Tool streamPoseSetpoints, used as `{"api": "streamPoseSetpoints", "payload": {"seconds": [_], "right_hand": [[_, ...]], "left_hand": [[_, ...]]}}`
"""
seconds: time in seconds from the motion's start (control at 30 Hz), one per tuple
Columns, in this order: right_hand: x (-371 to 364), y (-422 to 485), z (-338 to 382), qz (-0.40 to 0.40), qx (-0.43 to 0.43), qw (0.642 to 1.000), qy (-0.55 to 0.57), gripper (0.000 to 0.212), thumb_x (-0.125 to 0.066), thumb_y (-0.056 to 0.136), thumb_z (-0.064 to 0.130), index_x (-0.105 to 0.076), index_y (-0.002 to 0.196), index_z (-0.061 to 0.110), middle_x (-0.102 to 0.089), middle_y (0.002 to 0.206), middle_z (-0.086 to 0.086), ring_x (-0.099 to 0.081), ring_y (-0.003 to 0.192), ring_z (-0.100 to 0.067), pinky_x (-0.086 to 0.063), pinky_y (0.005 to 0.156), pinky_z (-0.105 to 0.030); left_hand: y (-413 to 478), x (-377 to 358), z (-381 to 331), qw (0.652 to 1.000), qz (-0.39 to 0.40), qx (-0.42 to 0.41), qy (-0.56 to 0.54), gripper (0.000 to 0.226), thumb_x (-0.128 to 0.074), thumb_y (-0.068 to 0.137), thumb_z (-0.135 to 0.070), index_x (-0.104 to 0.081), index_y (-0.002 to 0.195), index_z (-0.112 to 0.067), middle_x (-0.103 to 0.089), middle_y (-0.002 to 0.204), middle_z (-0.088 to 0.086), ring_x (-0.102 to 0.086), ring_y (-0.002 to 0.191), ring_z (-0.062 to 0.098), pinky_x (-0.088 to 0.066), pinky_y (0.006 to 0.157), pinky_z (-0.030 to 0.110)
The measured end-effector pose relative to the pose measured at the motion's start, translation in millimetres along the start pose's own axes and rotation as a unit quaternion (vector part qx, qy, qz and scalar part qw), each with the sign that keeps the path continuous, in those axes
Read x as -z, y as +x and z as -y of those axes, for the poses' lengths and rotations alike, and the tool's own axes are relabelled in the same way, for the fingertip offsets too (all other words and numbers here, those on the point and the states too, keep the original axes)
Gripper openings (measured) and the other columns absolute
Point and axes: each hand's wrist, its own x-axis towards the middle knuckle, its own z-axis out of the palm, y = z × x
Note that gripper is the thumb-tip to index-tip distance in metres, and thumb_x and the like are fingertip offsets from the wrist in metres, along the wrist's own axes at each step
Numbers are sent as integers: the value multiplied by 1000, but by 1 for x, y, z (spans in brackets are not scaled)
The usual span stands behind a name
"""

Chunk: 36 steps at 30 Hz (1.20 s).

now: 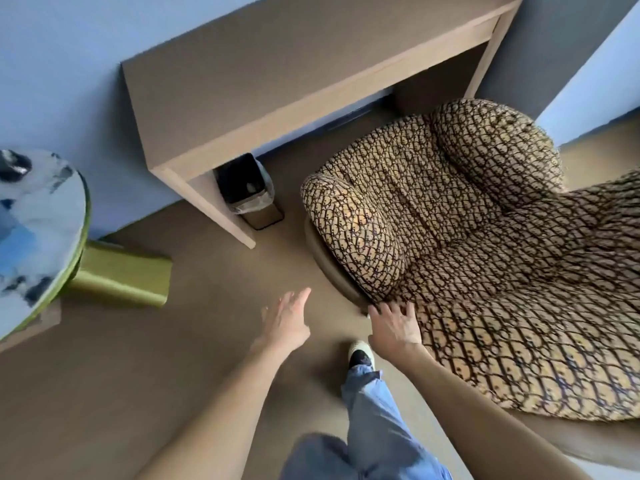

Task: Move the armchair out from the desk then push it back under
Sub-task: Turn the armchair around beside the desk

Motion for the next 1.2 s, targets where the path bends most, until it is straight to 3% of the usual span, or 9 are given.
{"api": "streamPoseSetpoints", "payload": {"seconds": [0.2,0.37,0.57,0.67,0.77,0.9,1.03,1.1,1.2], "right_hand": [[1,46,40,34,-57,991,117,53,-56,83,28,-44,134,22,-57,129,-2,-51,123,-26,-36,104,-47],[-20,101,80,41,-121,972,195,56,-56,85,25,-40,138,17,-54,134,-6,-51,124,-31,-39,104,-44],[-73,190,111,5,-265,929,257,71,-63,81,23,-35,144,4,-46,143,-18,-44,131,-34,-36,111,-40],[-97,226,114,-32,-315,920,229,61,-70,77,31,-46,127,3,-59,122,-17,-53,114,-33,-42,101,-40],[-106,250,113,-38,-343,916,205,45,-72,79,37,-56,110,8,-67,106,-14,-61,100,-32,-46,91,-40],[-118,268,109,-82,-363,906,199,16,-73,73,22,-65,84,14,-73,82,-9,-68,75,-29,-56,75,-39],[-126,275,113,-131,-381,897,181,11,-73,71,15,-66,79,14,-72,77,-9,-67,70,-29,-55,70,-38],[-128,275,116,-159,-388,891,176,10,-73,72,12,-64,78,12,-72,78,-12,-67,71,-32,-53,69,-38],[-127,274,121,-164,-400,882,190,21,-70,73,6,-51,75,15,-70,83,-19,-64,77,-38,-45,70,-40]], "left_hand": [[63,25,26,994,32,-77,69,78,-63,85,-19,-25,151,-36,-46,145,2,-47,129,28,-36,108,50],[145,20,52,975,65,-174,121,79,-61,85,-17,-23,153,-35,-46,145,2,-47,128,29,-36,108,47],[267,-17,71,910,77,-342,224,85,-64,81,-6,-24,155,-20,-34,156,9,-33,142,30,-21,121,44],[318,-30,66,868,75,-413,267,90,-67,80,-3,-21,156,-14,-24,162,15,-19,150,33,-8,126,44],[356,-39,51,830,58,-464,306,75,-68,80,-6,-36,148,-11,-48,144,17,-40,137,33,-17,124,46],[383,-56,26,806,85,-458,366,47,-64,85,-10,-53,131,-6,-61,128,17,-55,122,36,-35,113,47],[396,-67,18,800,87,-449,389,58,-61,88,-12,-42,143,-8,-49,142,18,-45,133,39,-28,117,53],[396,-65,22,795,71,-464,384,57,-62,87,-11,-44,141,-8,-54,136,19,-49,129,39,-31,115,54],[395,-64,27,793,57,-490,357,38,-63,87,-7,-57,124,-5,-65,119,17,-61,112,36,-46,99,43]]}}
